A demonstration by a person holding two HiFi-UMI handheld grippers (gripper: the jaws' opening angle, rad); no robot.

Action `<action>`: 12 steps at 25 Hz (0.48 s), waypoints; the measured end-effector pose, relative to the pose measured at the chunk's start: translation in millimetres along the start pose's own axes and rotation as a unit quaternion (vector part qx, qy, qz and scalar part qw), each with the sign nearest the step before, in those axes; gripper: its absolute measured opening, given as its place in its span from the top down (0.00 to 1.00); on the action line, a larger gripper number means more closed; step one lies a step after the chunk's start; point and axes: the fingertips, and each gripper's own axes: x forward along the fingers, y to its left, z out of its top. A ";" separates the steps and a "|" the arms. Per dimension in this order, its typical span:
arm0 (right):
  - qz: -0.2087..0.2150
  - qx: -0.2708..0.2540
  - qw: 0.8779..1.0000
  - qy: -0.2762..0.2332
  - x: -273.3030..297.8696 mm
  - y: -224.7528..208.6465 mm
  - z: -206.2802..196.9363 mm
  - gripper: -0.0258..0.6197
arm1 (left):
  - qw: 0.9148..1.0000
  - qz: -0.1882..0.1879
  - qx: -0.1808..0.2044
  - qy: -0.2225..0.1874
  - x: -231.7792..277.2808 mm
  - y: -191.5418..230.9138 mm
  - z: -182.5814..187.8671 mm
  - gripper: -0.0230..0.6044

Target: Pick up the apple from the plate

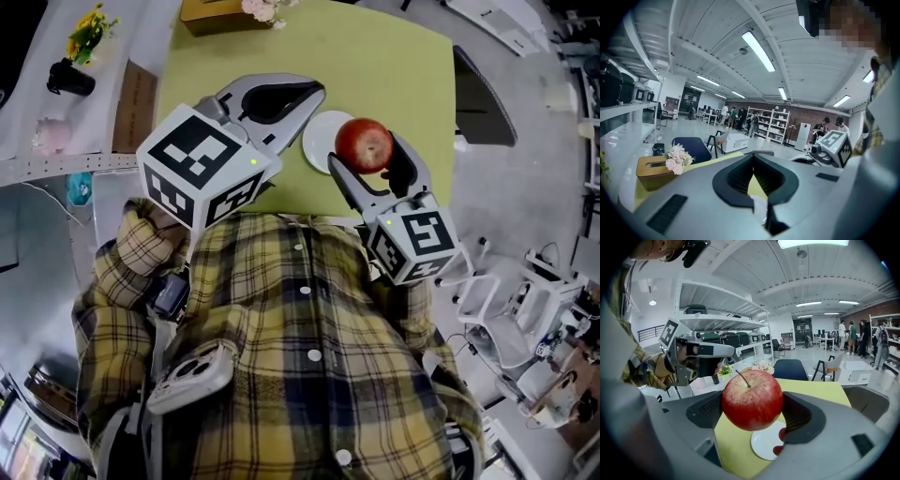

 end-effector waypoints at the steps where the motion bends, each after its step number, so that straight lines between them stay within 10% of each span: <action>1: 0.001 0.002 1.000 0.000 0.1 0.6 -0.8 0.37 | 1.000 0.000 -0.001 -0.002 -0.5 -0.2 0.9 0.95; 12: 0.002 0.007 1.000 -0.003 2.1 11.2 -6.1 0.37 | 1.000 -0.004 -0.005 -0.006 -8.7 -1.9 -4.0 0.95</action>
